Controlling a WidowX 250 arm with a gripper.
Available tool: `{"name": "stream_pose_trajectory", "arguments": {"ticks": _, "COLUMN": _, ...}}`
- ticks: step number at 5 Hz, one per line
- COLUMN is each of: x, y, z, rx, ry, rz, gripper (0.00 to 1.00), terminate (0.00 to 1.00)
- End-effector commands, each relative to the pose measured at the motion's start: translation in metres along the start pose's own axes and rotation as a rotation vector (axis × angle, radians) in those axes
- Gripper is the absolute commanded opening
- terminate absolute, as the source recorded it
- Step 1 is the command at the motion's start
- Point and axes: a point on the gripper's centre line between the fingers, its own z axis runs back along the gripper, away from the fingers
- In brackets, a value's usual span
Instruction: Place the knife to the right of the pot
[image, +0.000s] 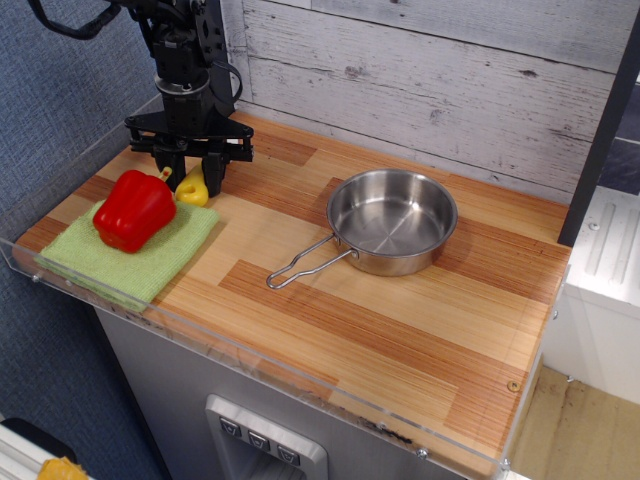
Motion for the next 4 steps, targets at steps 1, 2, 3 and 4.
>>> {"name": "stream_pose_trajectory", "arguments": {"ticks": 1, "x": 0.012, "y": -0.001, "z": 0.085, "rx": -0.029, "ry": -0.144, "rz": -0.052, "gripper": 0.0, "terminate": 0.0}}
{"name": "stream_pose_trajectory", "arguments": {"ticks": 2, "x": 0.012, "y": -0.005, "z": 0.136, "rx": -0.048, "ry": -0.201, "rz": -0.125, "gripper": 0.0, "terminate": 0.0}}
{"name": "stream_pose_trajectory", "arguments": {"ticks": 3, "x": -0.003, "y": -0.019, "z": 0.168, "rx": -0.073, "ry": -0.204, "rz": -0.175, "gripper": 0.0, "terminate": 0.0}}
{"name": "stream_pose_trajectory", "arguments": {"ticks": 4, "x": -0.038, "y": -0.054, "z": 0.163, "rx": -0.165, "ry": -0.146, "rz": -0.293, "gripper": 0.0, "terminate": 0.0}}
